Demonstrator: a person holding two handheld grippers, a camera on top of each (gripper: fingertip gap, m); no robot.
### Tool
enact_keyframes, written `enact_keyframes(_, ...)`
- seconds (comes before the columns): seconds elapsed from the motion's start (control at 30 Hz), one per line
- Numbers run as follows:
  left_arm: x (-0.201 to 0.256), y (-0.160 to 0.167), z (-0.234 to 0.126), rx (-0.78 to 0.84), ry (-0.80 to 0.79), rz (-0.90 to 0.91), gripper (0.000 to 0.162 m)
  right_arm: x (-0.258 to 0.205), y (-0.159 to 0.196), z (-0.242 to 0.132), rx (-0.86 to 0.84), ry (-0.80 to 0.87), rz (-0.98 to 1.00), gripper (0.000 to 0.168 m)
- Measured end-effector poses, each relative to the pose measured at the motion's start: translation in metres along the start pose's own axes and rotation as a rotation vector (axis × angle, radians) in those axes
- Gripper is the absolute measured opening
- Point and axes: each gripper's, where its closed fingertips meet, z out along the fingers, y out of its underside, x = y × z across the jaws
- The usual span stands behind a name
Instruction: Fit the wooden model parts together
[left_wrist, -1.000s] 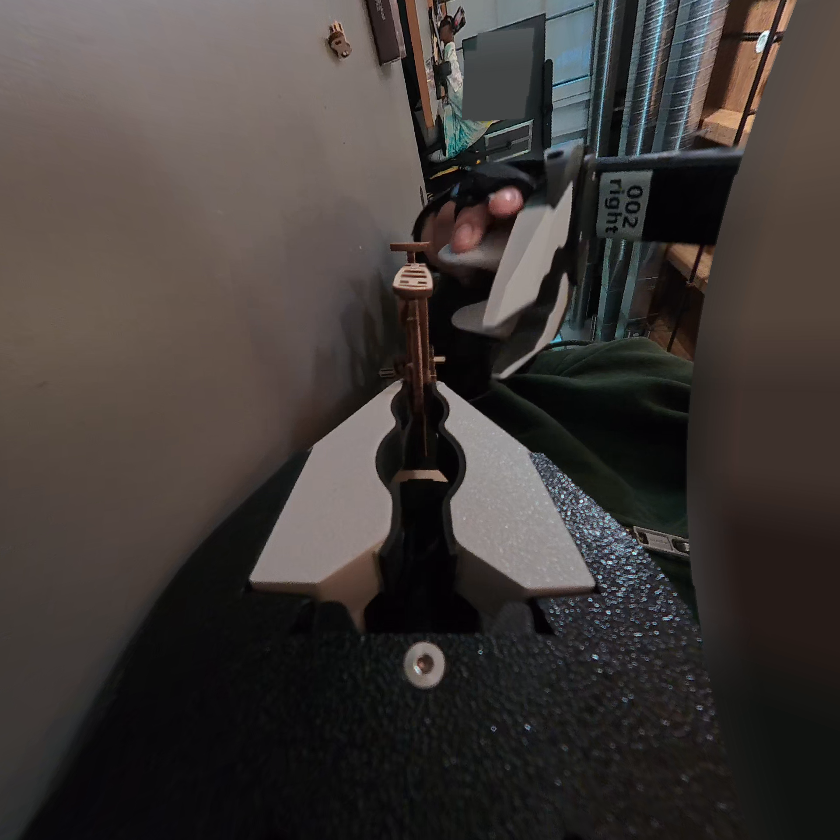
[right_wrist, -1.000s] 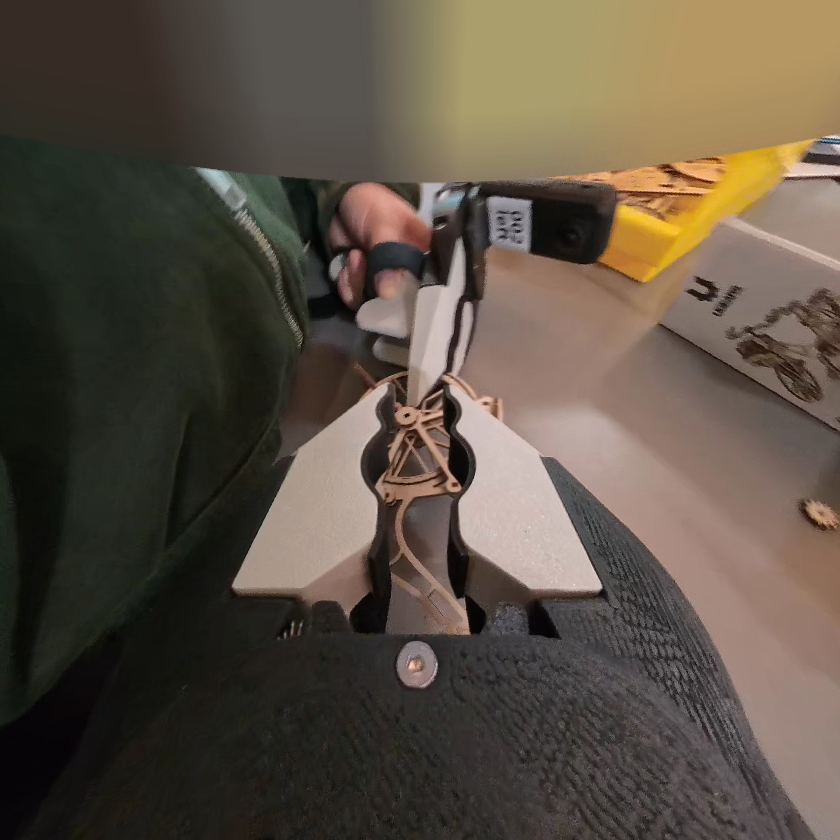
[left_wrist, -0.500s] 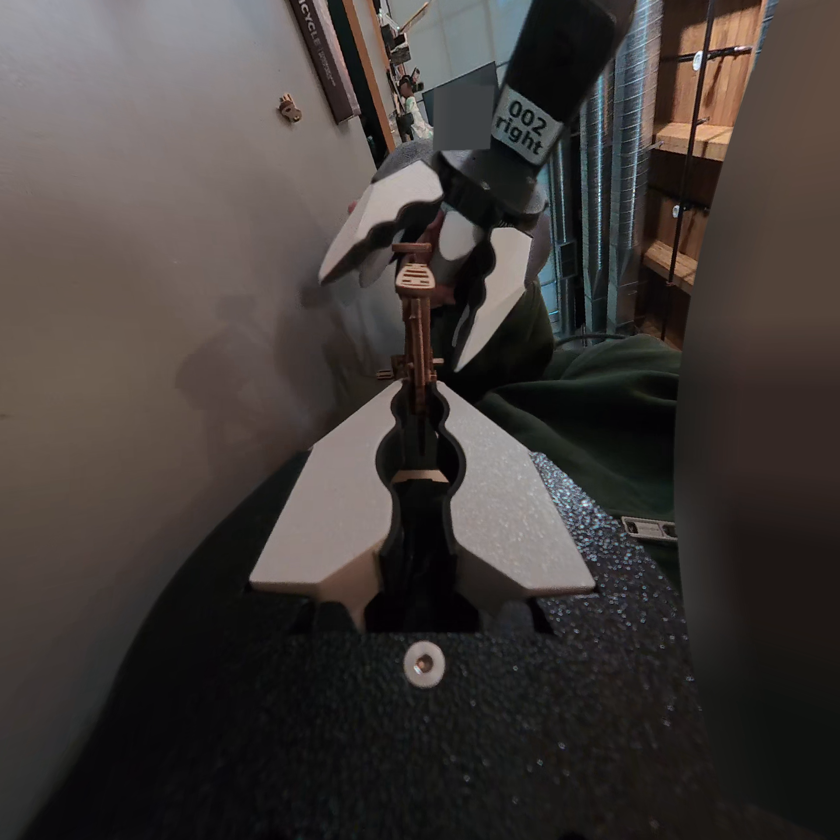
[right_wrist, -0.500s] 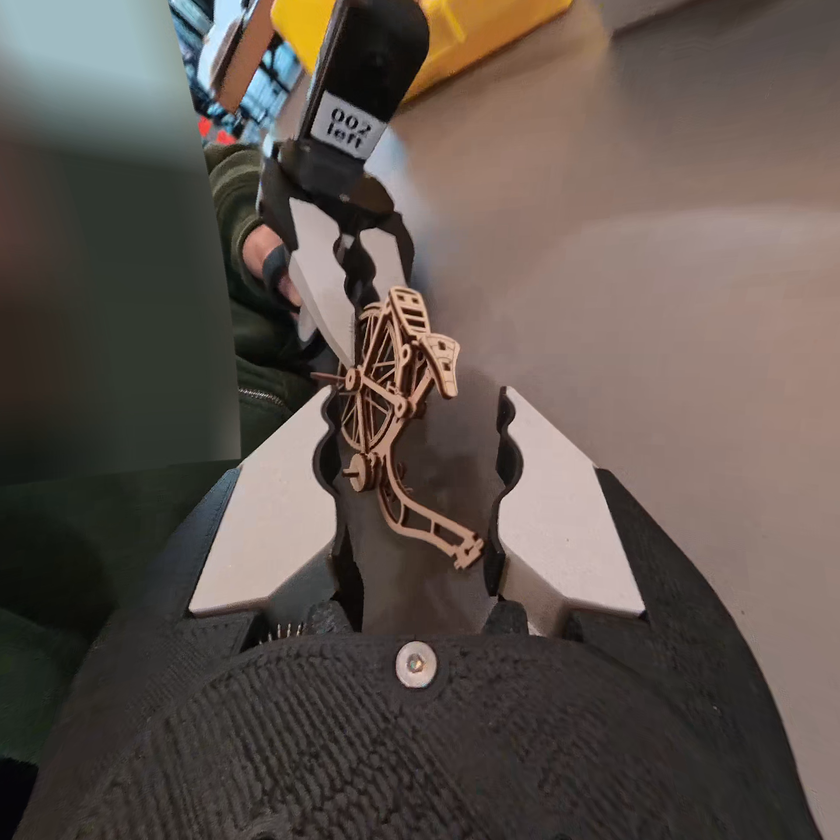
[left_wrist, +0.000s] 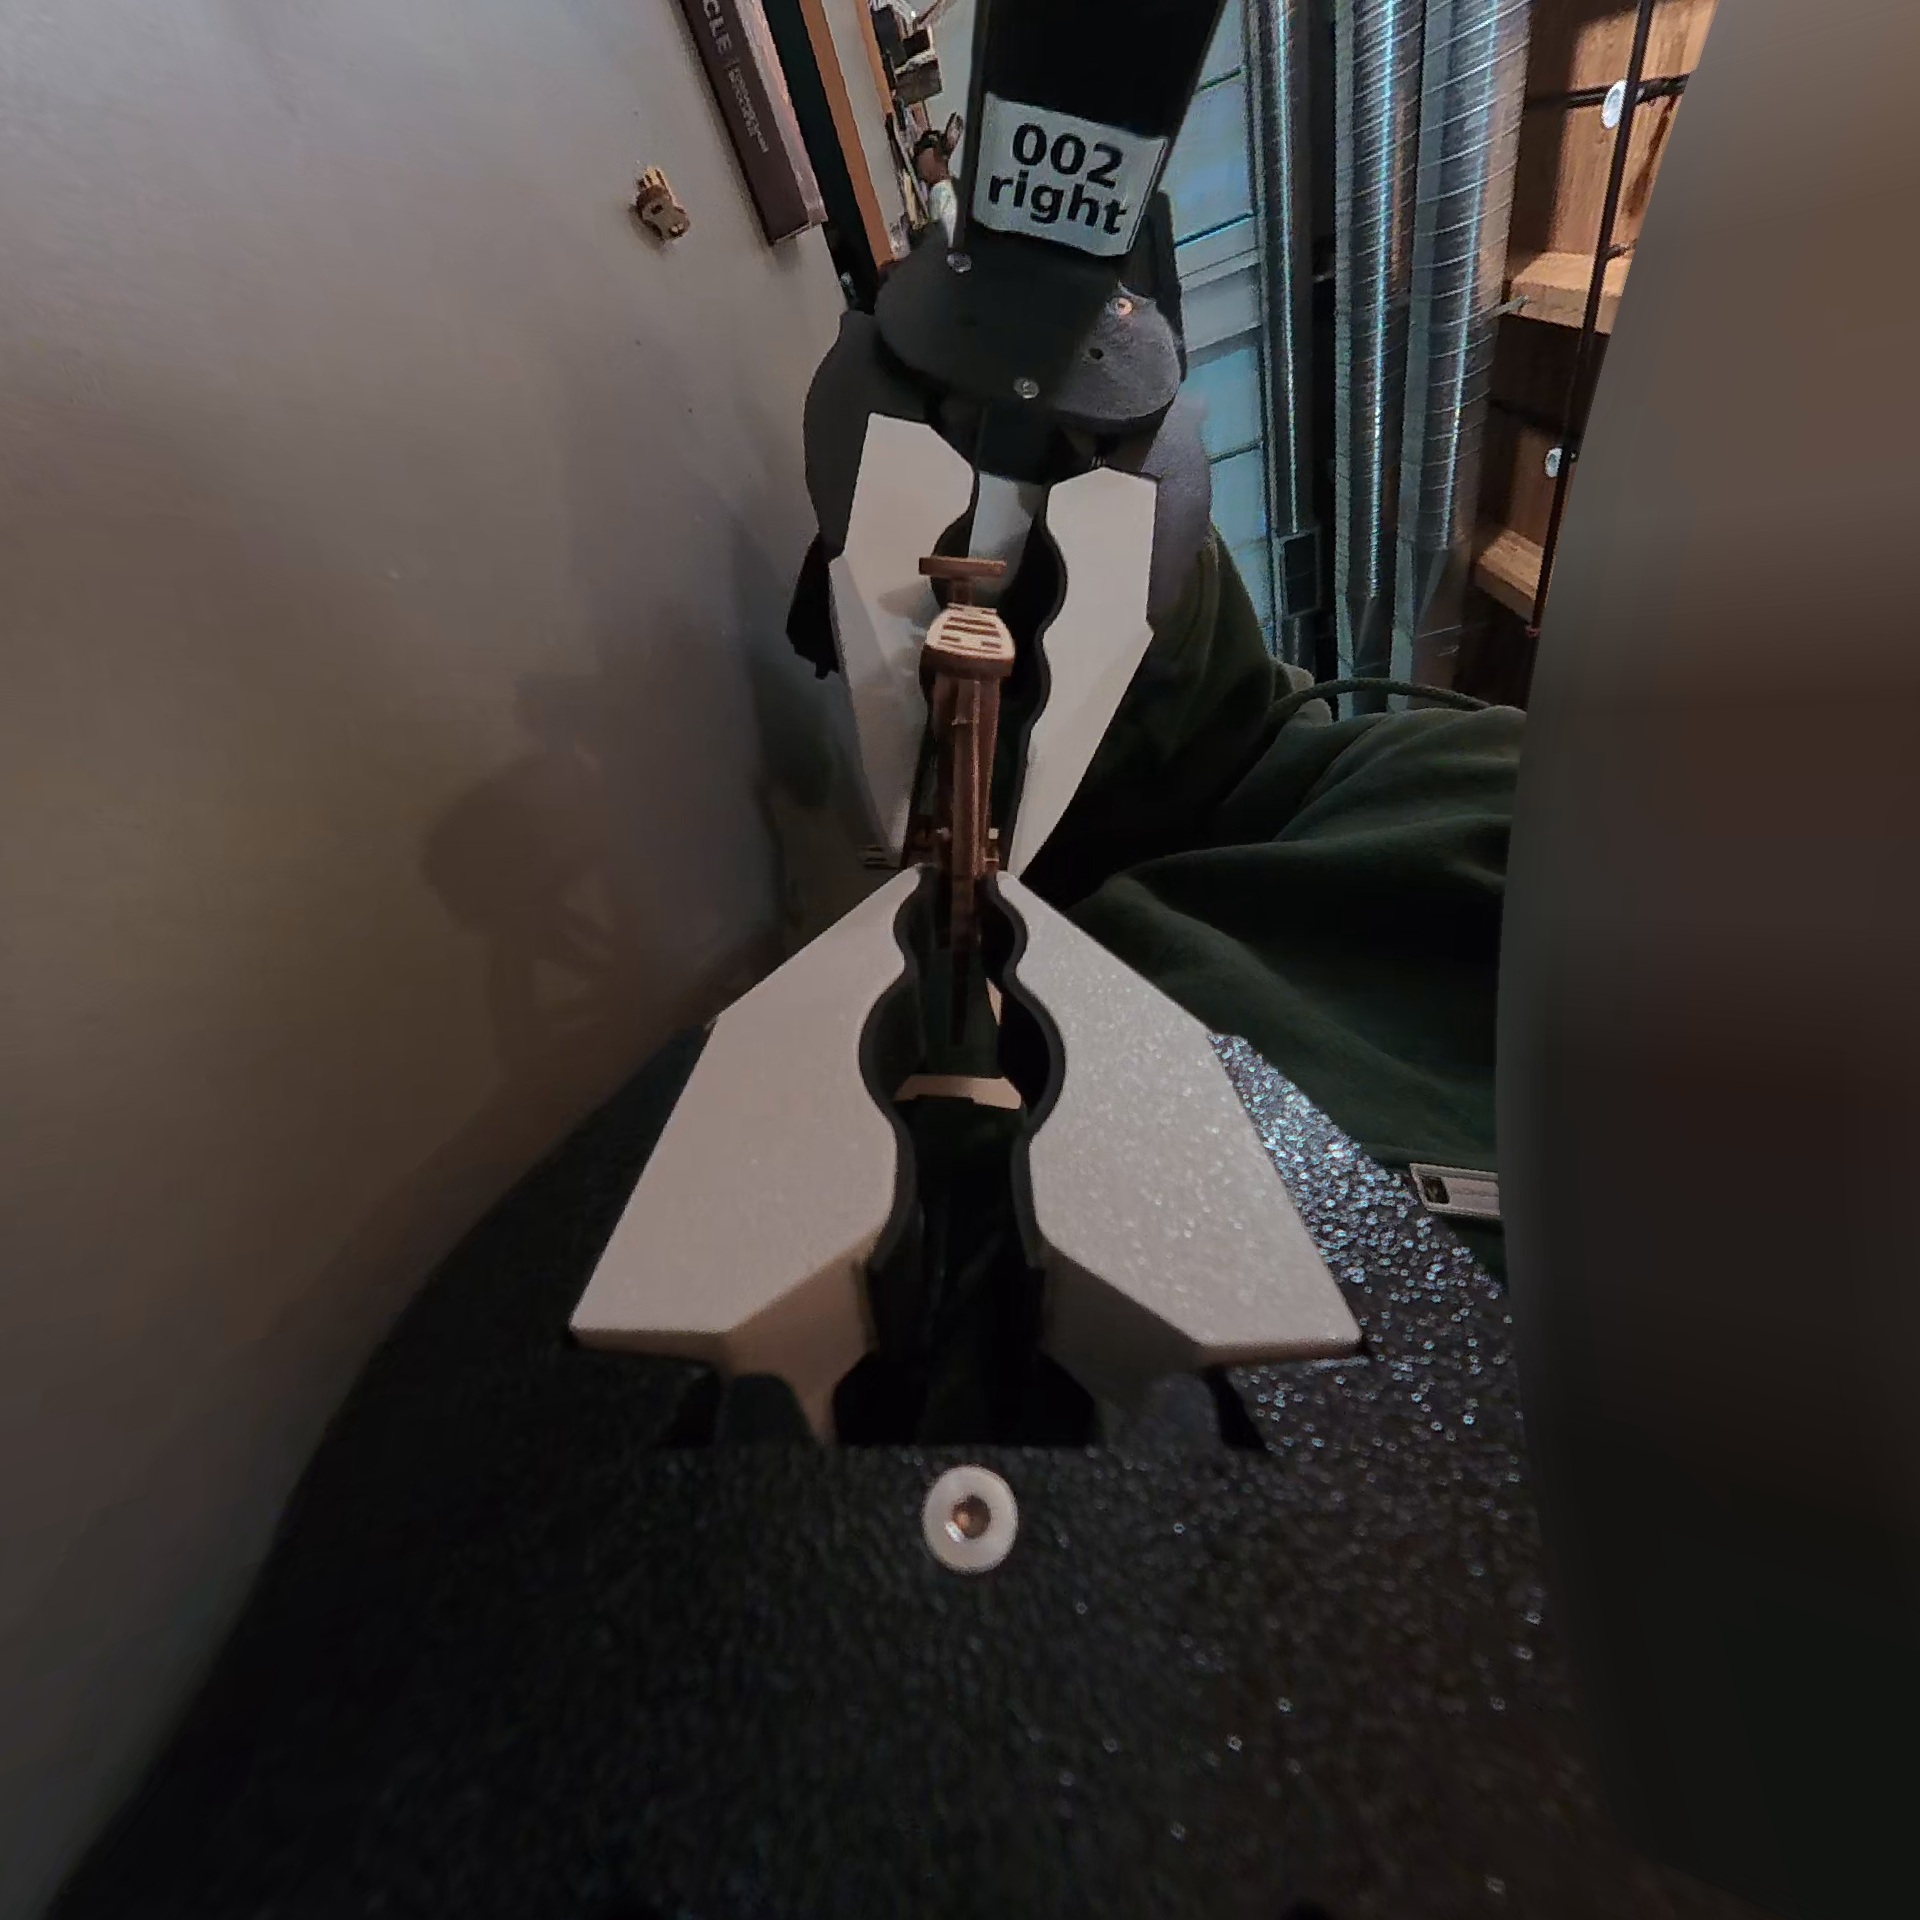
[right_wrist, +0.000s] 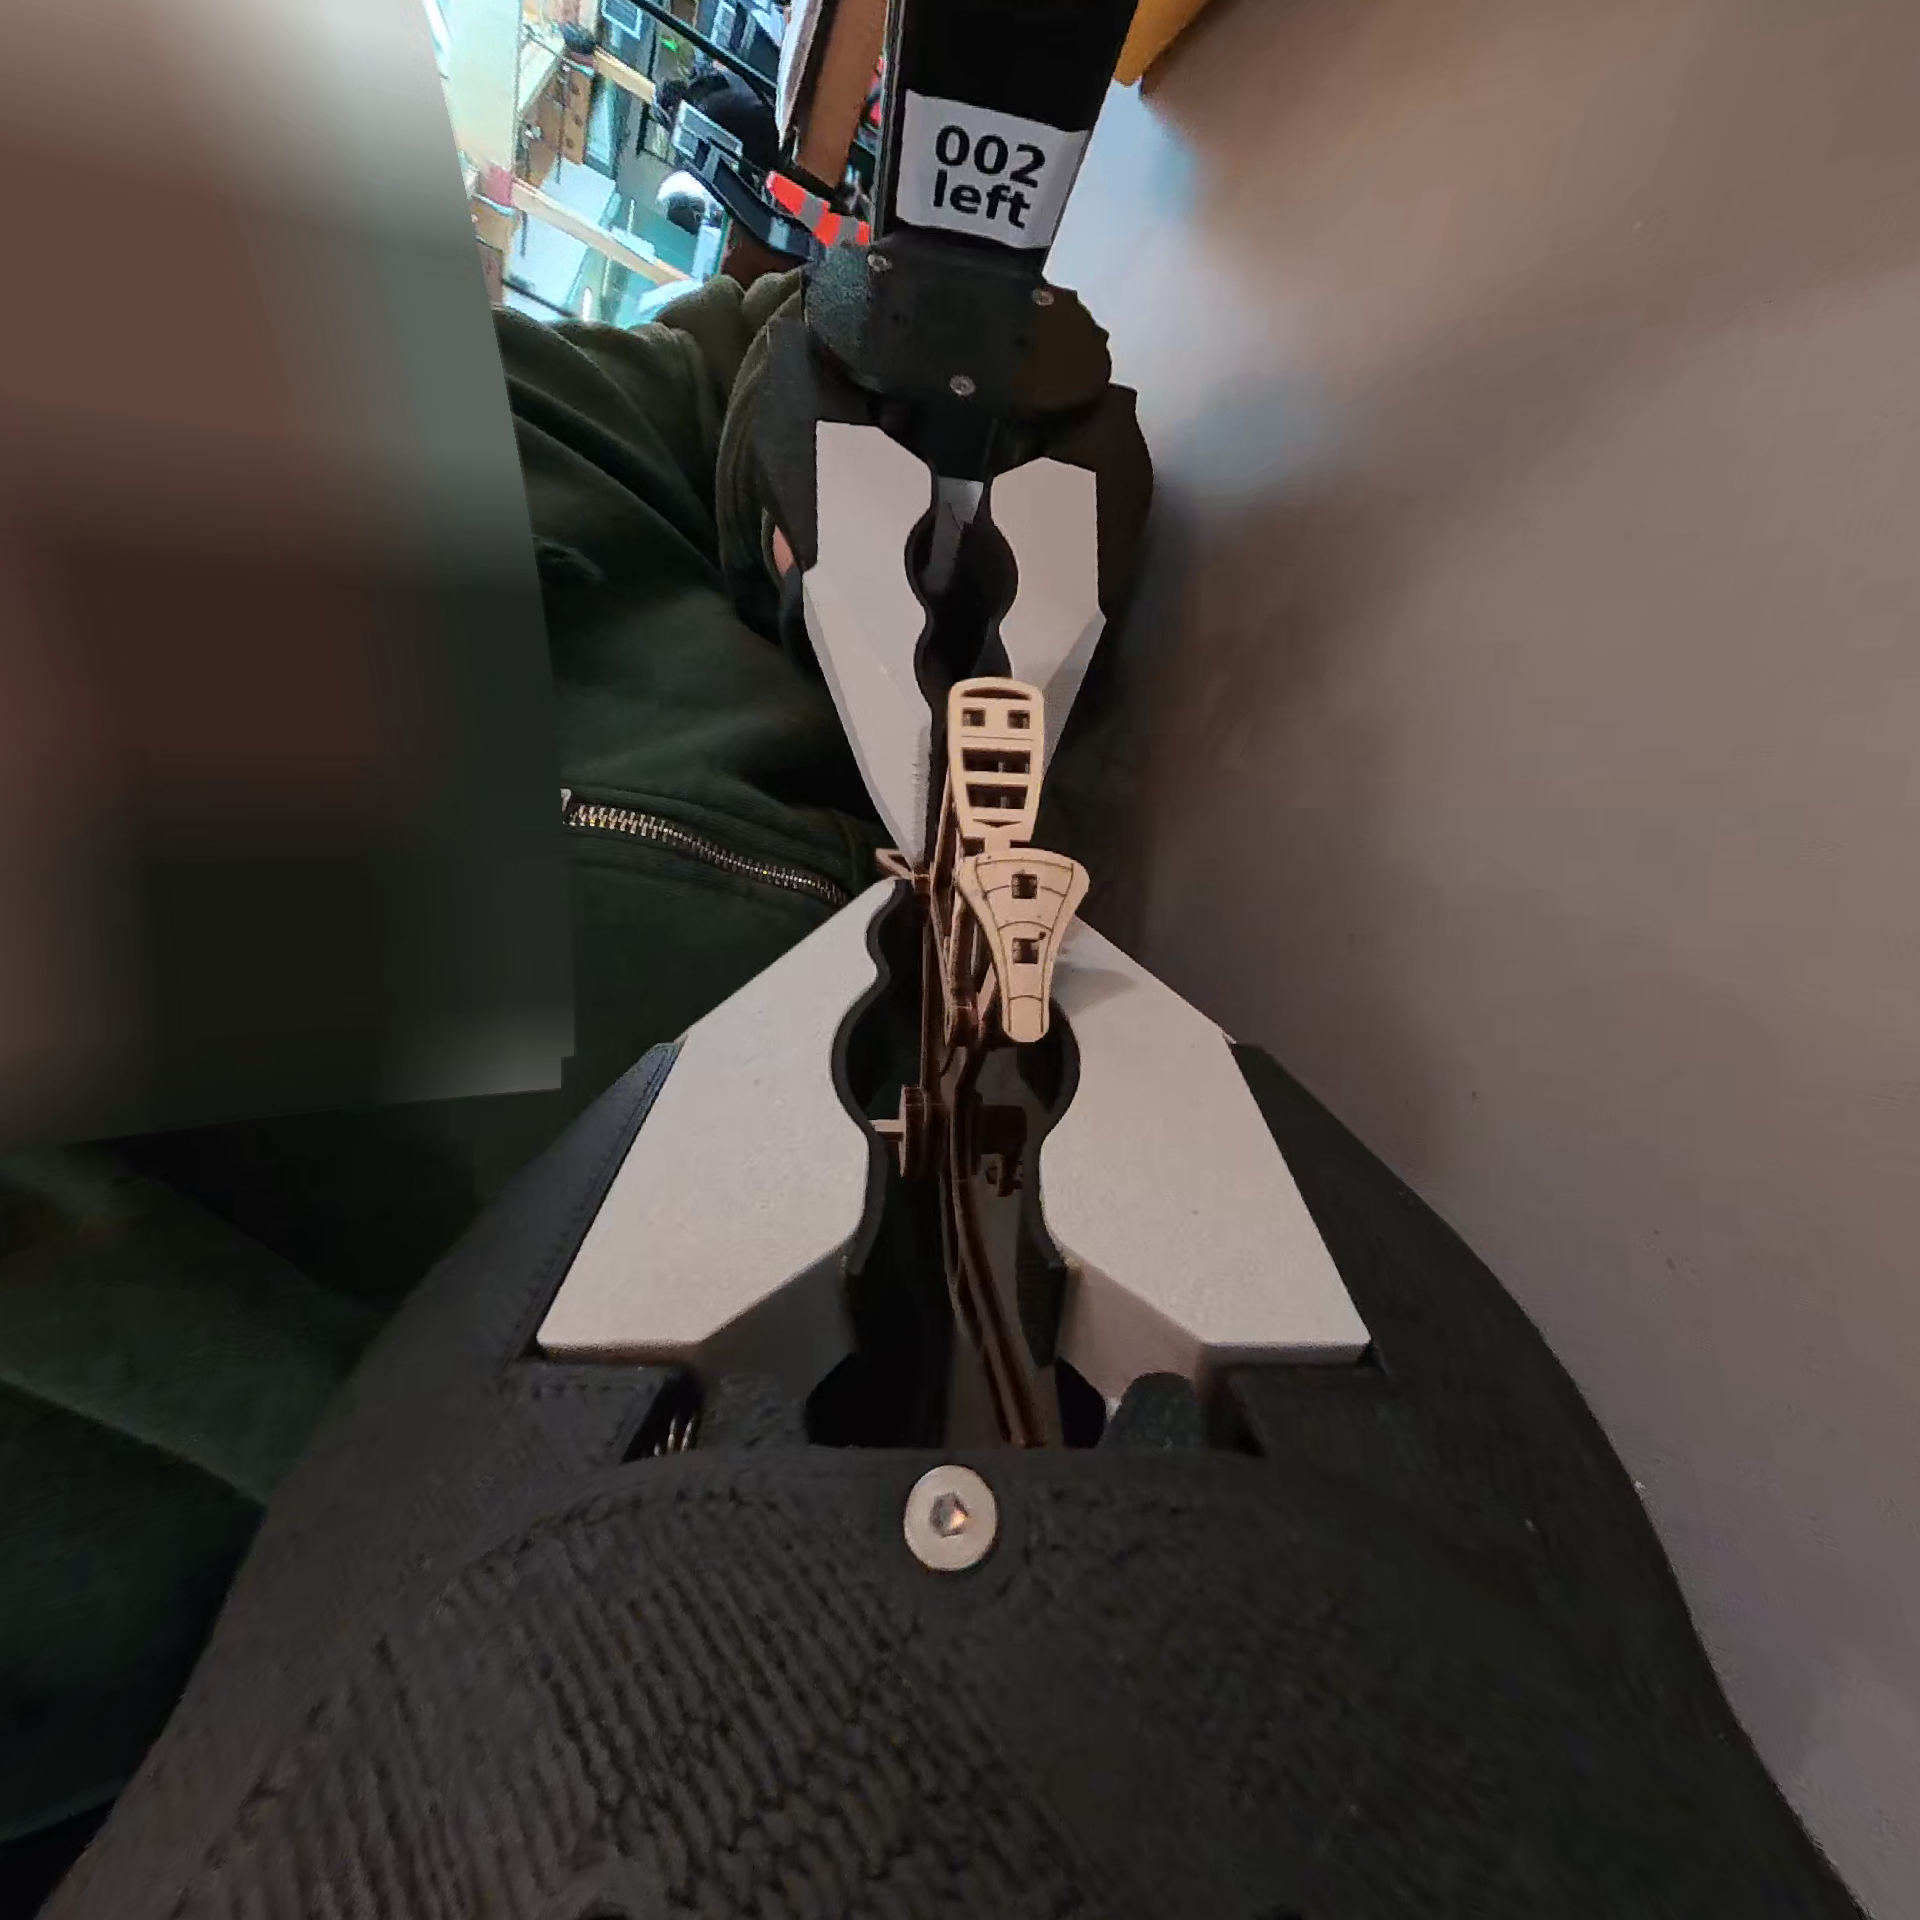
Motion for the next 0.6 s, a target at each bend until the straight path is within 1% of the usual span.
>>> enact_keyframes(0.13,0.002,0.0,0.0,0.002,0.011,-0.005,0.006,-0.001,0.0,0.0,0.031,-0.034,0.0,0.014)
enact_keyframes(0.17,0.004,-0.002,0.0,0.009,0.03,-0.014,0.009,-0.002,-0.001,-0.001,0.046,-0.044,0.006,0.014)
enact_keyframes(0.2,0.009,-0.003,-0.001,0.016,0.068,-0.021,0.021,-0.001,-0.001,-0.002,0.057,-0.044,0.01,0.014)
enact_keyframes(0.23,0.011,-0.003,-0.001,0.015,0.091,-0.027,0.027,0.0,-0.001,-0.002,0.063,-0.041,0.008,0.014)
enact_keyframes(0.27,0.012,-0.002,-0.001,0.011,0.098,-0.025,0.028,-0.001,-0.001,-0.002,0.067,-0.045,0.005,0.014)
enact_keyframes(0.33,0.01,-0.003,-0.001,0.017,0.071,0.011,0.025,0.0,-0.001,-0.002,0.083,-0.032,-0.013,0.014)
enact_keyframes(0.4,0.008,-0.004,-0.002,0.02,0.038,0.053,0.014,-0.002,-0.004,-0.002,0.109,-0.032,-0.028,0.014)
enact_keyframes(0.43,0.007,-0.006,-0.003,0.023,0.031,0.06,0.012,-0.002,-0.006,-0.002,0.122,-0.023,-0.036,0.014)
enact_keyframes(0.53,0.006,-0.007,-0.004,0.031,0.024,0.062,0.016,0.001,-0.008,-0.002,0.146,0.026,-0.061,0.015)
enact_keyframes(0.6,0.006,-0.007,-0.004,0.022,0.012,0.086,0.015,0.0,-0.008,-0.001,0.162,0.033,-0.06,0.015)
